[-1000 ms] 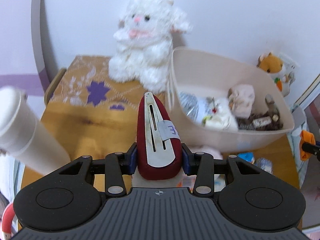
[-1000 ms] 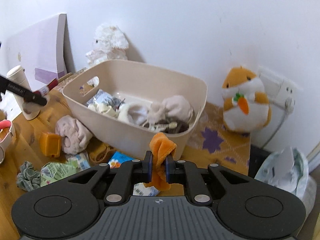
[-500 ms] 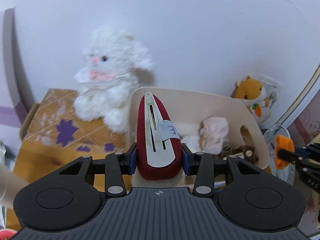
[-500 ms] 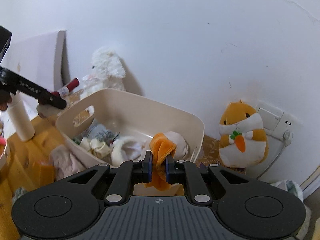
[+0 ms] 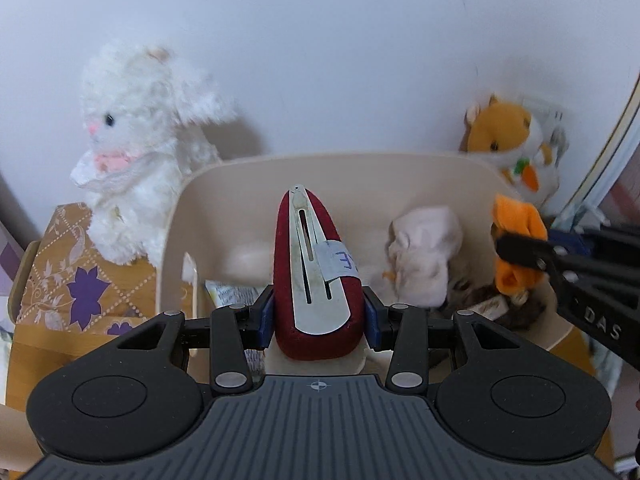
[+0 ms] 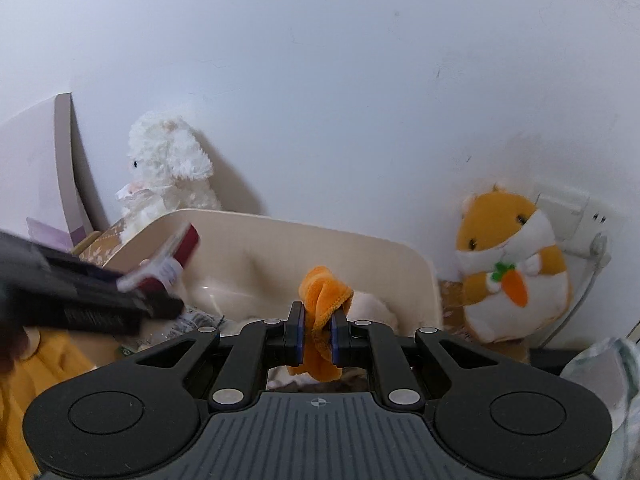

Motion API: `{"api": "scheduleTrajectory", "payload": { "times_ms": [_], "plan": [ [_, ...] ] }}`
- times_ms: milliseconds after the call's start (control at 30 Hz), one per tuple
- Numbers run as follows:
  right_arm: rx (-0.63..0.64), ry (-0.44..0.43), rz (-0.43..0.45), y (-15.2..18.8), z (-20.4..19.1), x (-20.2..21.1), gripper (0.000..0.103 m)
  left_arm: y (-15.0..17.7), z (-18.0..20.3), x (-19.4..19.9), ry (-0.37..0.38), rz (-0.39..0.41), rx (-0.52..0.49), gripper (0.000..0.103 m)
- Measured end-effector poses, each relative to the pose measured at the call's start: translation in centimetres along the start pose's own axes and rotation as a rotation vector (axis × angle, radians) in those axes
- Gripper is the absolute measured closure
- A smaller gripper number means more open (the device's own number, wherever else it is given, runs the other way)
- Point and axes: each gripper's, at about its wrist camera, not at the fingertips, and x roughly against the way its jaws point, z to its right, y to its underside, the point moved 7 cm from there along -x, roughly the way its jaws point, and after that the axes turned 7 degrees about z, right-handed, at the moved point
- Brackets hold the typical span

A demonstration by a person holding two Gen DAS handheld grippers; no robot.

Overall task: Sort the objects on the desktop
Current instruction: 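Carry both held toys over the beige basket and open both tools, then grasp the orange bottle with the left tool while the right grasps the black box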

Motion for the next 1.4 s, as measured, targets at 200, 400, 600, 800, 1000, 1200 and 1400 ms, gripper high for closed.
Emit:
{"api": "scheduleTrajectory", "payload": {
  "times_ms": [200, 400, 600, 800, 1000, 1200, 1400],
  "plan": [
    [-0.002, 0.035, -0.061, 1.1, -0.6, -1.3, 0.084, 1.0, 0.5, -0.6, 0.001, -0.017, -0.005, 0.059],
    [0.012, 0.032, -0.046, 1.4, -0.5, -0.5, 0.045, 0.3, -0.2, 0.6, -0.061, 0.032, 0.018, 0.025],
    [-0.015, 0.028, -0.026, 1.2, -0.5, 0.6, 0.026, -0.3, -1.3, 1.4, -0.066, 0.030, 0.104, 0.024],
    [-0.050, 0.017, -0.017, 1.6, -0.5, 2.6, 0.016, -0.2, -2.4, 3.3, -0.063, 0.044, 0.087, 0.023],
    [-0.013, 0.021, -0.027, 3.2, 0.0, 4.9, 0.006, 0.5, -4.5, 5.8, -0.074, 0.046, 0.108, 0.022],
    [-0.017, 0.037, -0.080, 6.5, 1.1, 6.8, 0.000, 3.7, -6.1, 7.6, -0.100, -0.011, 0.101, 0.021],
    [-0.046, 0.077, -0.160, 10.3, 2.4, 7.5, 0.000, 8.1, -7.3, 8.6, -0.123, -0.085, 0.120, 0.021]
  ]
}}
